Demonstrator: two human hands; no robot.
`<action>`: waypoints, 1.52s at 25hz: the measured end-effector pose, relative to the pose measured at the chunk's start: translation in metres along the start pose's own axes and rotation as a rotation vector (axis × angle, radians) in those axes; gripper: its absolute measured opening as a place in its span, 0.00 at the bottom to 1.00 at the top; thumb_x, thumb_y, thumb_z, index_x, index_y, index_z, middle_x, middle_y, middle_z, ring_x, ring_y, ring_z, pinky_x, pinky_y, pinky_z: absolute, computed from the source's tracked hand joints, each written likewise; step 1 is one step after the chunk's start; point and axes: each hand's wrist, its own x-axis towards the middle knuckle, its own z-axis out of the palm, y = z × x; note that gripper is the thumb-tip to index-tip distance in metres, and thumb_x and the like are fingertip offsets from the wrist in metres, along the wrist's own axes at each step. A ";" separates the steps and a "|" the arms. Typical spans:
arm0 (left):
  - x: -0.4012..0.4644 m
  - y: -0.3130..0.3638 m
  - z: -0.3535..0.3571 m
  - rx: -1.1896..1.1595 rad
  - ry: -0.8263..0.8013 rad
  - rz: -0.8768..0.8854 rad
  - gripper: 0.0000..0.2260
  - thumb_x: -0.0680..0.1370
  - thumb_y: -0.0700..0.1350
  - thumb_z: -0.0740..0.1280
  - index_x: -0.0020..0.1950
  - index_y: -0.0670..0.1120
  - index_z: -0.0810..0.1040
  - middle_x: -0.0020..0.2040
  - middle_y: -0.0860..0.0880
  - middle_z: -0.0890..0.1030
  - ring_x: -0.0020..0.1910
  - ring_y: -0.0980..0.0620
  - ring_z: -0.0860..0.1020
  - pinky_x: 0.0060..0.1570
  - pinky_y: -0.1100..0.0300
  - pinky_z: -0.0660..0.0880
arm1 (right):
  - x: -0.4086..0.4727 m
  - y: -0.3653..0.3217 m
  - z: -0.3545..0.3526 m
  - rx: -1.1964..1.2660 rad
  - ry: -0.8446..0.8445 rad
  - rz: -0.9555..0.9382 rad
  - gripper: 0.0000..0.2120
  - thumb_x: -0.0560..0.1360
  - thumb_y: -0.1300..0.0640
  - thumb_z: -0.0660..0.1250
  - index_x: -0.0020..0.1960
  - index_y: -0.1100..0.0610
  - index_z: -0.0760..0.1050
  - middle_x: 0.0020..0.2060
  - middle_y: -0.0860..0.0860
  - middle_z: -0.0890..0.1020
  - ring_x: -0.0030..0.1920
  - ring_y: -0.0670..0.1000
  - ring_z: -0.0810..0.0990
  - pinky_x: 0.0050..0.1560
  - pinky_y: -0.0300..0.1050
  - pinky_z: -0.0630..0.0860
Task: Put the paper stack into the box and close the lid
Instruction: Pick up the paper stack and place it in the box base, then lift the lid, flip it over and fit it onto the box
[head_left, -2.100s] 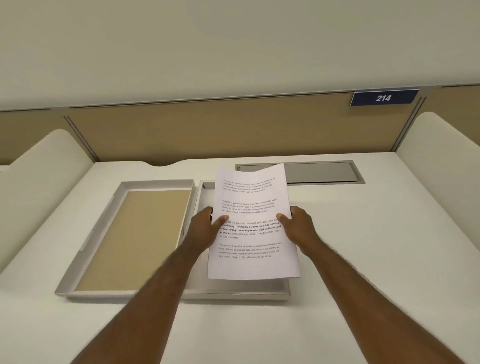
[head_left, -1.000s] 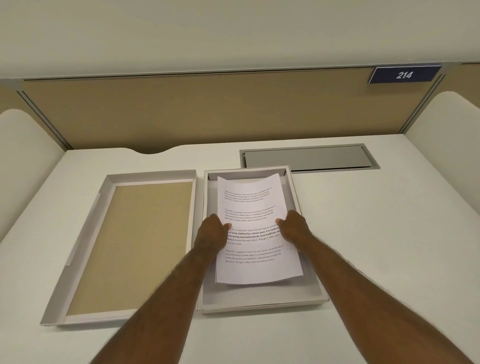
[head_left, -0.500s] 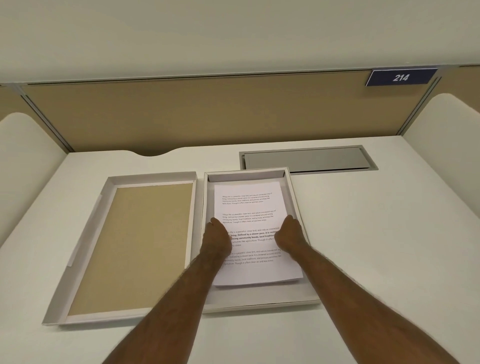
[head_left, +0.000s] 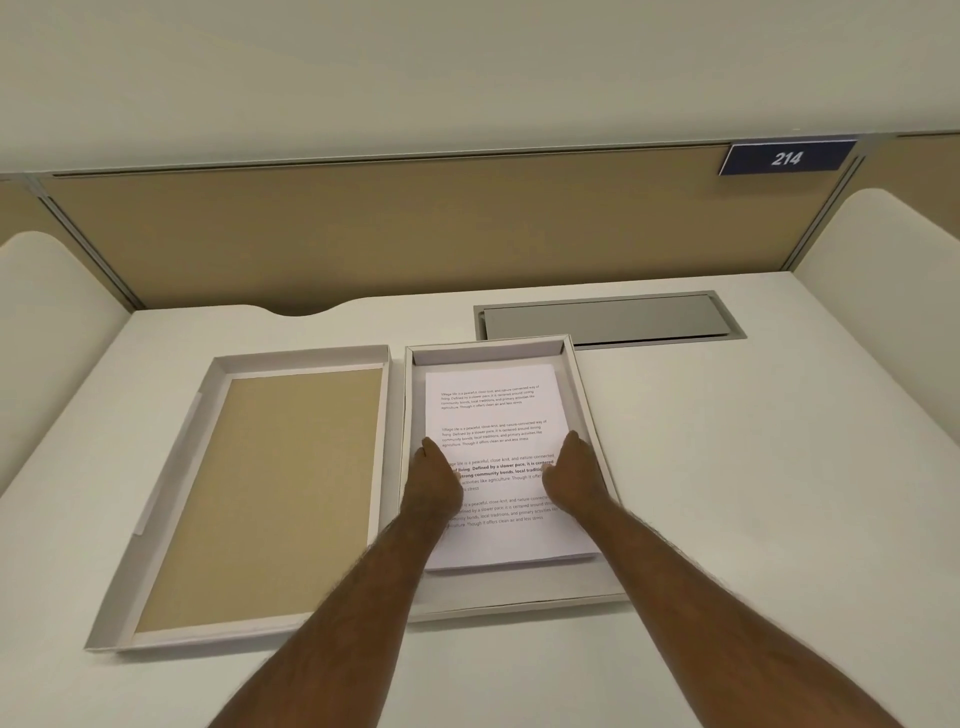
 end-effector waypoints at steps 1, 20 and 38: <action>-0.001 -0.001 0.000 -0.037 0.013 0.014 0.26 0.78 0.38 0.62 0.74 0.35 0.58 0.71 0.36 0.69 0.69 0.39 0.70 0.68 0.48 0.70 | -0.002 -0.001 -0.001 0.020 -0.006 -0.013 0.20 0.75 0.64 0.63 0.66 0.66 0.64 0.65 0.62 0.72 0.65 0.60 0.72 0.64 0.48 0.70; -0.071 -0.057 -0.095 -0.021 0.404 0.286 0.21 0.77 0.44 0.69 0.68 0.42 0.72 0.67 0.44 0.76 0.67 0.46 0.74 0.66 0.60 0.66 | -0.043 -0.060 -0.002 0.062 -0.082 -0.667 0.25 0.76 0.52 0.66 0.70 0.59 0.65 0.68 0.54 0.71 0.69 0.54 0.69 0.68 0.46 0.66; -0.026 -0.245 -0.203 0.104 0.401 -0.095 0.28 0.75 0.47 0.70 0.72 0.40 0.67 0.70 0.41 0.72 0.68 0.40 0.73 0.66 0.43 0.71 | -0.073 -0.148 0.143 -0.161 -0.280 -0.374 0.29 0.77 0.61 0.63 0.74 0.61 0.55 0.74 0.61 0.59 0.71 0.61 0.68 0.68 0.52 0.68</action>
